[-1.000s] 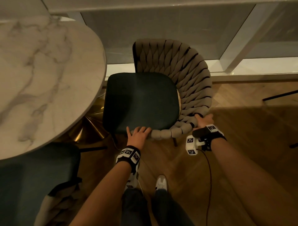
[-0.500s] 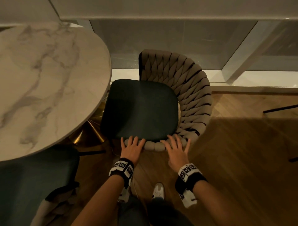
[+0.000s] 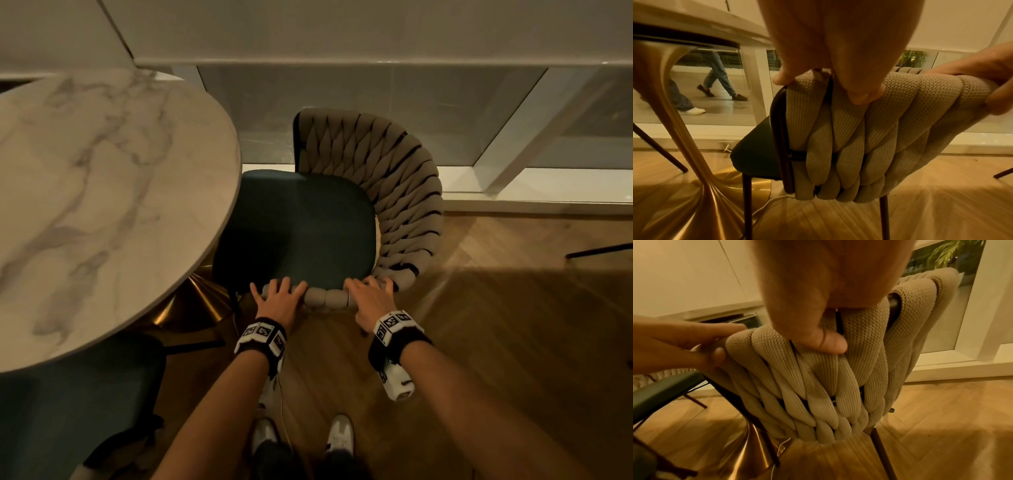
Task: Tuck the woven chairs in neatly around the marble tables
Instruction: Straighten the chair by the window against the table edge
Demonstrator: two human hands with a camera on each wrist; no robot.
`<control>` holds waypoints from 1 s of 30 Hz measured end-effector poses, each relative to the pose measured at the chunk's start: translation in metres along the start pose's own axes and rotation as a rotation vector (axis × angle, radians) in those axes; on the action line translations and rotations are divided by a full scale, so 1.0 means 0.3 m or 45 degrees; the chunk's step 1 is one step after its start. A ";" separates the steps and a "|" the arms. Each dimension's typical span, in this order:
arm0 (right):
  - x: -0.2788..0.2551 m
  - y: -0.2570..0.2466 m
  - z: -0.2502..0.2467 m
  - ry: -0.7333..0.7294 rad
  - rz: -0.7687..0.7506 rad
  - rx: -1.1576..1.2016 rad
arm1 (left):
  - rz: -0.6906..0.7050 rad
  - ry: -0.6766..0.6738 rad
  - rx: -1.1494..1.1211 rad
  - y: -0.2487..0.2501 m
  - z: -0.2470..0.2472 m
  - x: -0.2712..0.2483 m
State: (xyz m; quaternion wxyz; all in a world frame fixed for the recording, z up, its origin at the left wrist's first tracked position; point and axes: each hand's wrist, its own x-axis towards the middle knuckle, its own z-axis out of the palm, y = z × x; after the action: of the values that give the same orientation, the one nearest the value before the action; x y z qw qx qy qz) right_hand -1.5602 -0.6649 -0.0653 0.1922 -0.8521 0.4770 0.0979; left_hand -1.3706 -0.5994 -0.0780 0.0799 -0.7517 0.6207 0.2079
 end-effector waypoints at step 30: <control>-0.334 -0.724 0.258 -0.231 -0.651 -0.107 | -0.702 0.342 -0.352 -0.648 0.368 -1.174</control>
State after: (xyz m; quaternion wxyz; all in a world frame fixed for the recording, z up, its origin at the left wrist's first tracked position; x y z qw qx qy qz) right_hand -1.4270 -0.4524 -0.0496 0.2172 -0.9397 0.2227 0.1418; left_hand -1.2567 -0.1986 -0.0592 -0.0522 -0.9158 0.3649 0.1597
